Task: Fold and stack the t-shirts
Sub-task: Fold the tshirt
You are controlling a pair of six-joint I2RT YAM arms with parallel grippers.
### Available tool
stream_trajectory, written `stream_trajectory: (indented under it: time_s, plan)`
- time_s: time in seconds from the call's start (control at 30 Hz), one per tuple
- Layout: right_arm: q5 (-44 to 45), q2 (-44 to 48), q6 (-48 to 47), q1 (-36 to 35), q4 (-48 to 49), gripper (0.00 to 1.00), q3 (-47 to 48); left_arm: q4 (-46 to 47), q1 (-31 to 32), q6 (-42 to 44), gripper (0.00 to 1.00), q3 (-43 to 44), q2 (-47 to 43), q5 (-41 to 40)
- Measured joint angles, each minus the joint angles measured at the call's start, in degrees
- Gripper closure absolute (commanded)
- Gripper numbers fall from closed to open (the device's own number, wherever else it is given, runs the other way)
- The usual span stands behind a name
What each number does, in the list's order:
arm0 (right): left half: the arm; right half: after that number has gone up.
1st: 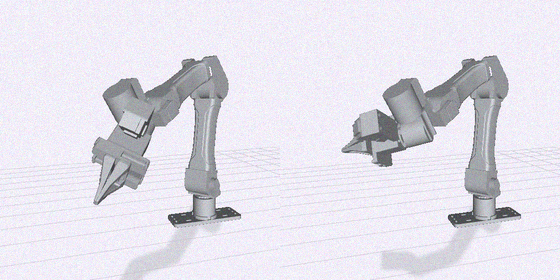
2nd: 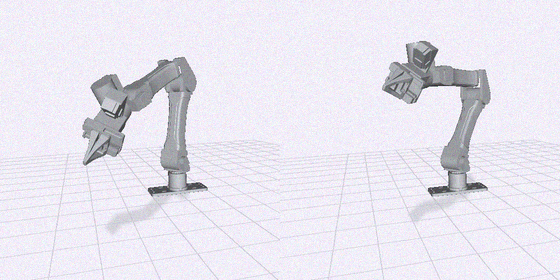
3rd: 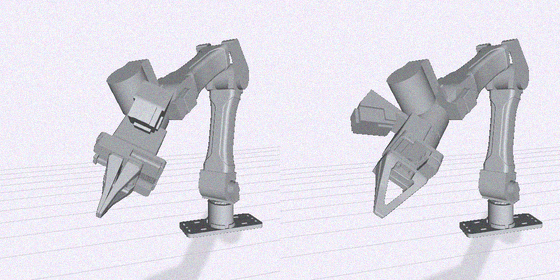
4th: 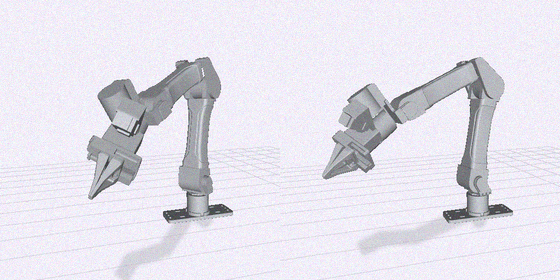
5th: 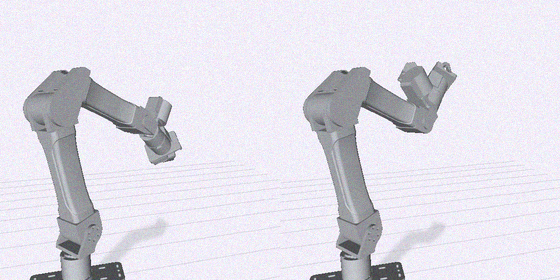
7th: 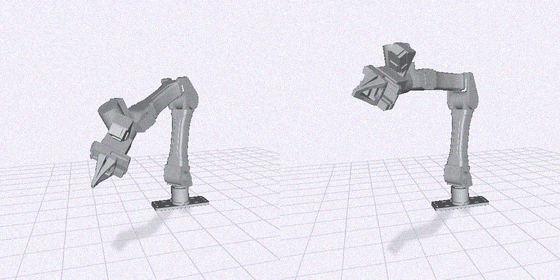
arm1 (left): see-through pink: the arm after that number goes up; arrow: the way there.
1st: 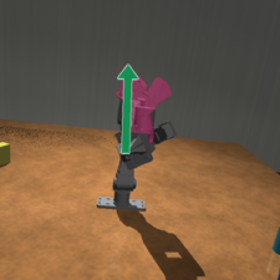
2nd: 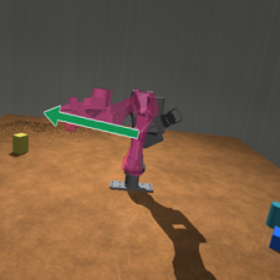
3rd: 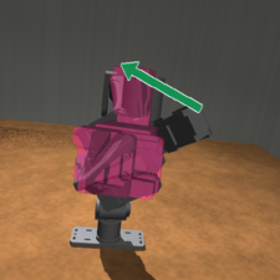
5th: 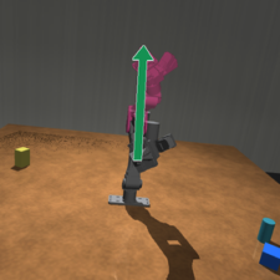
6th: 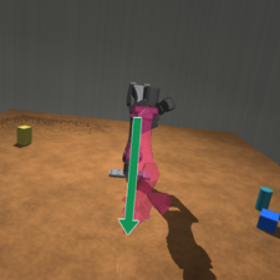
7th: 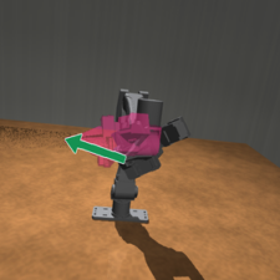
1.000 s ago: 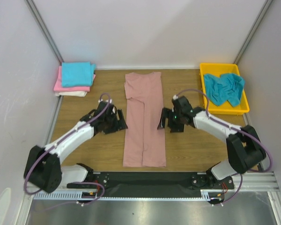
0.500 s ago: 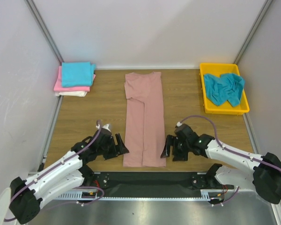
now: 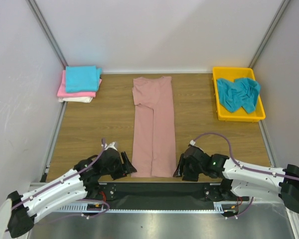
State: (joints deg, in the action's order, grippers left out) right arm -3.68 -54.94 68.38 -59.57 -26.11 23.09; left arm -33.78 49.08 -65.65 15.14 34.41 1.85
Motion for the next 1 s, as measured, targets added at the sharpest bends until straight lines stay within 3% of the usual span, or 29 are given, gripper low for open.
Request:
stream_trajectory:
  time_s: [0.43,0.6,0.83,1.0]
  plan:
    - [4.26,-1.31,5.14,-3.39,6.29,0.50,-2.54,2.03,7.30,-7.93,0.44,-1.01,1.66,-5.62]
    - [4.94,-2.67,5.55,-3.65,8.72,0.54,-2.56,1.29,7.61,-9.60,0.54,-1.20,1.70,-7.34]
    - [5.42,-3.67,5.64,-4.11,9.84,0.59,-2.60,1.68,7.65,-10.45,0.60,-1.33,2.51,-7.87]
    - [6.05,-4.26,5.60,-4.13,9.90,0.74,-2.62,2.12,7.65,-10.51,0.68,-1.46,3.19,-7.96]
